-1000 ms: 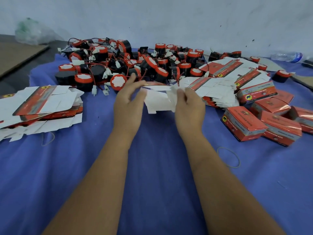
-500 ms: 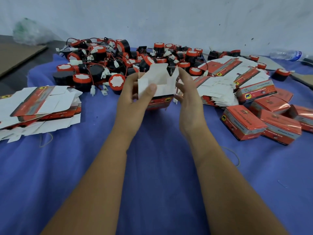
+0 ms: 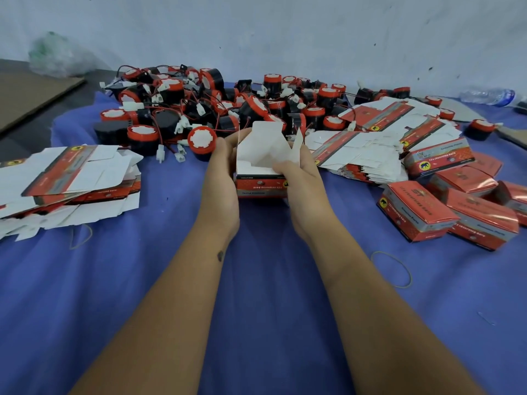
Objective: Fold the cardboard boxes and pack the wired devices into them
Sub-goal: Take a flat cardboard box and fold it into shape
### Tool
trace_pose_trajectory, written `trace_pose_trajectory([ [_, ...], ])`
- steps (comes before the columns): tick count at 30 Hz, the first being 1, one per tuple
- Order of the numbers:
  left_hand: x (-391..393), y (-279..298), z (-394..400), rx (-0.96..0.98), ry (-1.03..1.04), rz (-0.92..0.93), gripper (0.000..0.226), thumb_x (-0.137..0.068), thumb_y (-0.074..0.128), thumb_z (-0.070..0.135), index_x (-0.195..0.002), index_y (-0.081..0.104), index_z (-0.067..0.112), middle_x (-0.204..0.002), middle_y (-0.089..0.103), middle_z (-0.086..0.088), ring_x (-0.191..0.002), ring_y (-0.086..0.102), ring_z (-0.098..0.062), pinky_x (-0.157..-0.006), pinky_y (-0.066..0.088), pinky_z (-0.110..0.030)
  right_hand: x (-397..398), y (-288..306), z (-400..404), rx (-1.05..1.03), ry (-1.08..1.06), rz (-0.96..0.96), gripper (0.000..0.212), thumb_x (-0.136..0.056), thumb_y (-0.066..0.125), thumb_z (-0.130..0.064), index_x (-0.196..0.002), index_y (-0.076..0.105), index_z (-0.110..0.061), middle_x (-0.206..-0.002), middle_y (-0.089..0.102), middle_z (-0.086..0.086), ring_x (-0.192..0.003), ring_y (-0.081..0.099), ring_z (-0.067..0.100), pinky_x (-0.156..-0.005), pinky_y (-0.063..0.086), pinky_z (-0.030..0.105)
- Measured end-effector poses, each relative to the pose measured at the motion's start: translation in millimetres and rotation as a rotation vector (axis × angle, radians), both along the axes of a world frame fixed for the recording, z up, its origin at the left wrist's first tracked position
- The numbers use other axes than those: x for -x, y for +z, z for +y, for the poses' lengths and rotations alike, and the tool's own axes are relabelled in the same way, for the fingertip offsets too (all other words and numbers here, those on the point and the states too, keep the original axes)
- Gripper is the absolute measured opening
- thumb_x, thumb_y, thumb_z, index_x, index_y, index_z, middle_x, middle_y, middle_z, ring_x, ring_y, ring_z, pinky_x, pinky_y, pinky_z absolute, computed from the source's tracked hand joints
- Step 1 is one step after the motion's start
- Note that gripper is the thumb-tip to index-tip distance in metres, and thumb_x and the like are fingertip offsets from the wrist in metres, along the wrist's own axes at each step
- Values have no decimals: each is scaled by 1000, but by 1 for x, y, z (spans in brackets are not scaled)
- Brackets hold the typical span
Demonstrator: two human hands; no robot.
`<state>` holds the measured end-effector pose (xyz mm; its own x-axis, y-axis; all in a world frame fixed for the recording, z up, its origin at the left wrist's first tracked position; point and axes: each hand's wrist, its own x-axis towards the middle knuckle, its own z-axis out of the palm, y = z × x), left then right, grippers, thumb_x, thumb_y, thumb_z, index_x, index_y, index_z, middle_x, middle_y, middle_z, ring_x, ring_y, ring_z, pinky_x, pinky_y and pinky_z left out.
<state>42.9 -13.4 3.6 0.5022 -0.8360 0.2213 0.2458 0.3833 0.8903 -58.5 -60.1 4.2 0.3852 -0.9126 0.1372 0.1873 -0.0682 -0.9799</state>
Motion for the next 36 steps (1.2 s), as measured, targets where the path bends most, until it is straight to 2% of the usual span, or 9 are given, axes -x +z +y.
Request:
trace_pose_trajectory([
  [4,4,1,1,-54,72,-244,34,-92,39,29,-109,59,50,-113,67,21,-107,62,-2,-87,52,-24,0,-1,1,9,27,-40,29,-89,50,-11,-101,58,-36,-109,65,-1,-91,63,11,-75,52,29],
  [6,6,1,1,-54,70,-262,42,-98,37,17,-108,55,54,-101,66,29,-91,62,10,-72,51,-14,3,2,0,-89,117,-172,23,-91,51,-33,-110,64,-33,-116,68,-1,-100,66,13,-76,54,26],
  [8,6,2,1,-62,86,-238,49,-100,36,11,-103,55,56,-95,66,31,-84,62,11,-65,50,-12,9,8,-2,-249,174,-312,44,-96,37,-54,-117,66,-29,-120,69,-2,-106,67,15,-72,56,24],
  [12,5,4,-1,-62,90,-215,50,-99,36,10,-100,58,55,-89,67,34,-82,64,9,-65,52,-15,9,7,-7,-298,169,-333,37,-101,43,-29,-131,60,-15,-126,66,10,-116,63,28,-92,54,40],
  [16,5,1,-2,-57,70,-196,47,-100,37,11,-110,57,52,-102,68,25,-83,66,5,-65,52,-16,9,7,-9,-256,174,-294,37,-98,44,-7,-132,57,-12,-130,63,14,-116,61,33,-94,50,46],
  [20,3,3,-2,-26,77,-176,49,-99,39,8,-109,54,53,-108,64,5,-78,66,-2,-62,54,-22,9,7,-6,-155,164,-303,37,-95,42,5,-112,64,-20,-114,66,8,-99,63,26,-77,55,36],
  [27,3,2,3,-75,56,-122,44,-93,42,6,-68,70,29,-83,72,11,-74,67,-7,-60,56,-25,10,11,-3,-247,113,-273,11,-86,54,-14,-78,62,-13,-76,64,3,-62,61,17,-43,44,23],
  [34,-1,1,1,-128,34,-87,29,-97,54,10,-116,63,32,-106,67,7,-82,68,-3,-67,55,-19,12,11,-7,-55,39,-98,24,-90,51,4,-100,58,-16,-92,59,5,-78,57,21,-61,49,28],
  [36,-2,0,-1,-183,26,-87,26,-96,58,11,-116,63,28,-111,68,0,-90,68,-11,-70,56,-23,13,13,-6,-20,21,-58,29,-89,51,7,-106,56,-16,-92,59,4,-77,58,18,-58,48,25],
])
